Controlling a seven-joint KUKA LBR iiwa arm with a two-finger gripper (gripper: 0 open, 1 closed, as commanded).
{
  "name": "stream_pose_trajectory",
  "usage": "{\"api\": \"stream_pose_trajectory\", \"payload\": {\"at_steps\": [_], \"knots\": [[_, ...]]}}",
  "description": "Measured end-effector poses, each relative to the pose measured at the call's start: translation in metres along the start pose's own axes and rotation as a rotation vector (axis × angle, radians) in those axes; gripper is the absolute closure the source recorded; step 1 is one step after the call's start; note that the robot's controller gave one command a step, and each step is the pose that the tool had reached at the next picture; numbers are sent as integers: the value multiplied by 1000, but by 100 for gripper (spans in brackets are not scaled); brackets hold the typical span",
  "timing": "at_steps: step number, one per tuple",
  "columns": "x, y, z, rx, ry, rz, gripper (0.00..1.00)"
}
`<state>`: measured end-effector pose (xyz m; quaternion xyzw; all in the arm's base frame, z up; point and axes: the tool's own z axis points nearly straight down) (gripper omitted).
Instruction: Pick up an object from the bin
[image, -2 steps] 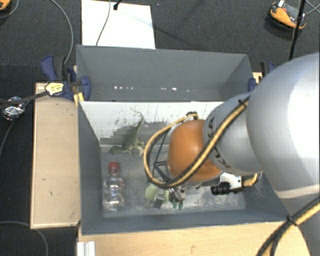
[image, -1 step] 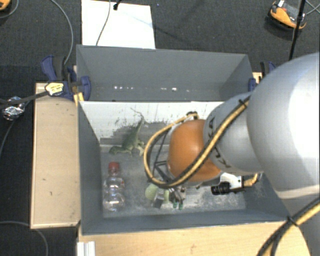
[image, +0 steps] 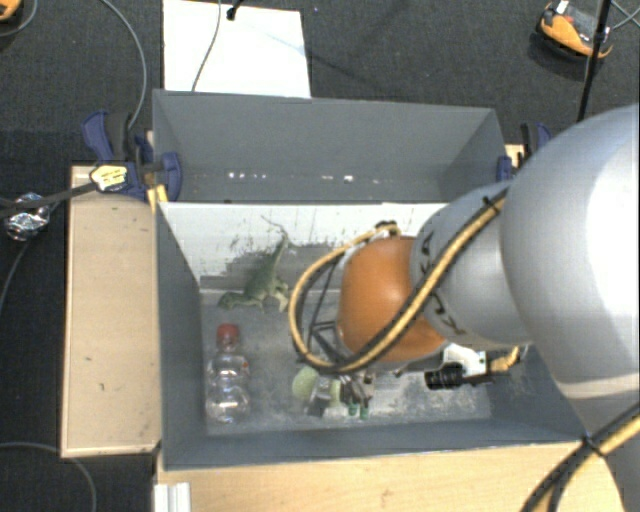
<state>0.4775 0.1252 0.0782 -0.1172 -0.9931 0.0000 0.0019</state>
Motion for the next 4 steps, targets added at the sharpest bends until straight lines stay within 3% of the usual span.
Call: {"api": "stream_pose_trajectory", "payload": {"at_steps": [4], "knots": [[-1, 1, -67, -3, -6, 0, 100]]}}
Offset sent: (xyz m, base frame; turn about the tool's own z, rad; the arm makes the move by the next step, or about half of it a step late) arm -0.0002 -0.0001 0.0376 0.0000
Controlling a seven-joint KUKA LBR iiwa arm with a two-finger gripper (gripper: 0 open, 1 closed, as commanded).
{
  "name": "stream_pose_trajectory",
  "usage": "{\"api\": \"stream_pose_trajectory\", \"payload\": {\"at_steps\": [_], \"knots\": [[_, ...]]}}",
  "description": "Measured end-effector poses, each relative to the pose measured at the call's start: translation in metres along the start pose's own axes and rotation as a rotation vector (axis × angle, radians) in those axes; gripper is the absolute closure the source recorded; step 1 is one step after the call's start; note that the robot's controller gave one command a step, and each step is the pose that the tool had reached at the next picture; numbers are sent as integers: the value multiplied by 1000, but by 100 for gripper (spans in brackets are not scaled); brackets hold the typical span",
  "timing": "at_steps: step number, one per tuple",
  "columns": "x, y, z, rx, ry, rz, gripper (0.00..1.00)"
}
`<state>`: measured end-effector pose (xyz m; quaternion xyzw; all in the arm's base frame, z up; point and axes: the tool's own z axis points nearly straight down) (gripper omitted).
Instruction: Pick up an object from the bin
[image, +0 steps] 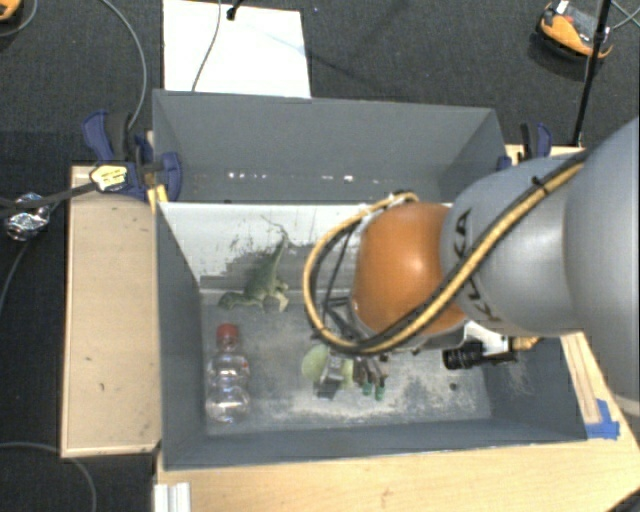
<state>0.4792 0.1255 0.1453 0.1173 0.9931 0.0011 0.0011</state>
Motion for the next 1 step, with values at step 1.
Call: {"api": "stream_pose_trajectory", "payload": {"at_steps": [1], "knots": [[-1, 0, -8, -1, -2, 1, 100]]}}
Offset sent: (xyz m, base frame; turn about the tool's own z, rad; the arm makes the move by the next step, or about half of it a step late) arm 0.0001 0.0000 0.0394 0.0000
